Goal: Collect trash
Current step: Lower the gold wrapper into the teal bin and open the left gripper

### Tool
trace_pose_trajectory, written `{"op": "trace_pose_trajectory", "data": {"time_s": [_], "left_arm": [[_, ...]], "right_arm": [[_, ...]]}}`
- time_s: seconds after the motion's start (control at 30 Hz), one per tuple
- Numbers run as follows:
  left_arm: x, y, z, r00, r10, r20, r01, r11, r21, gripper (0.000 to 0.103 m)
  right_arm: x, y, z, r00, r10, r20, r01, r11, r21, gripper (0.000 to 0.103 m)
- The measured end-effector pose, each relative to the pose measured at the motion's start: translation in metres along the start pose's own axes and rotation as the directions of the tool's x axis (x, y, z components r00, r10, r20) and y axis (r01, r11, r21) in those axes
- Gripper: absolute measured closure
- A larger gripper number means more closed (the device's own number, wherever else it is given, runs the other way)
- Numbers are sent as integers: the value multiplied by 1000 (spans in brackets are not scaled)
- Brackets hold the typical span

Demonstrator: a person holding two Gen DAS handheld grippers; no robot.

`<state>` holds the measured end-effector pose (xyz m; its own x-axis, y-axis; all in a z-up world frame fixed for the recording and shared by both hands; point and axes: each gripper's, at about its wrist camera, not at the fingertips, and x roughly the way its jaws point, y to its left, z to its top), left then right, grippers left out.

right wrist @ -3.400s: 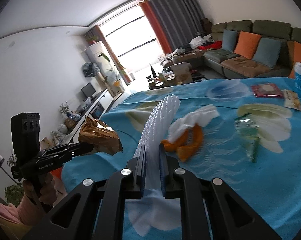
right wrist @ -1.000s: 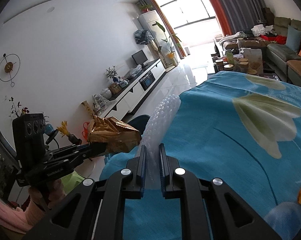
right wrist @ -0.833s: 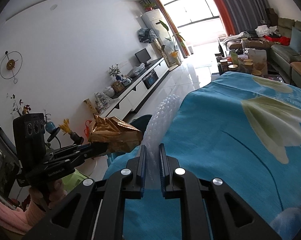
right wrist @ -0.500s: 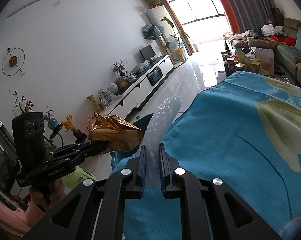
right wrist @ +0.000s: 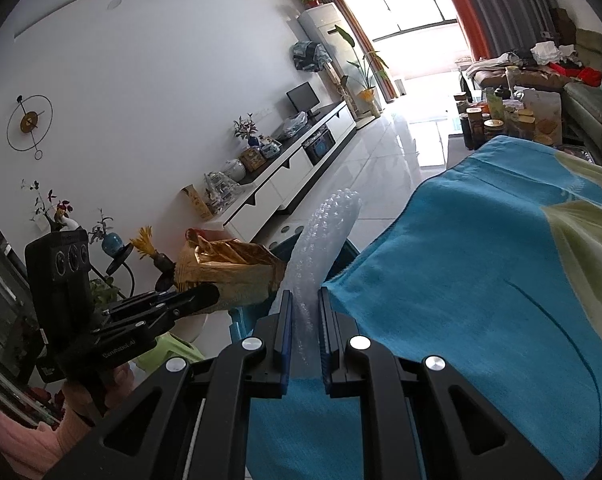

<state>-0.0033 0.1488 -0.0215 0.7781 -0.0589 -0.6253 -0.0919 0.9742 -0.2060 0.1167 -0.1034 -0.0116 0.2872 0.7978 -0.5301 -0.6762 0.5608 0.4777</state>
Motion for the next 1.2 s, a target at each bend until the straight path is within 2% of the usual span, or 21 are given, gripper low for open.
{"op": "trace_pose_trajectory", "data": {"time_s": [1.2], "left_arm": [[41, 30, 5, 995, 95, -27, -96, 994, -46, 97]], "right_arm": [[56, 28, 15, 996, 11, -84, -15, 999, -38, 92]]}}
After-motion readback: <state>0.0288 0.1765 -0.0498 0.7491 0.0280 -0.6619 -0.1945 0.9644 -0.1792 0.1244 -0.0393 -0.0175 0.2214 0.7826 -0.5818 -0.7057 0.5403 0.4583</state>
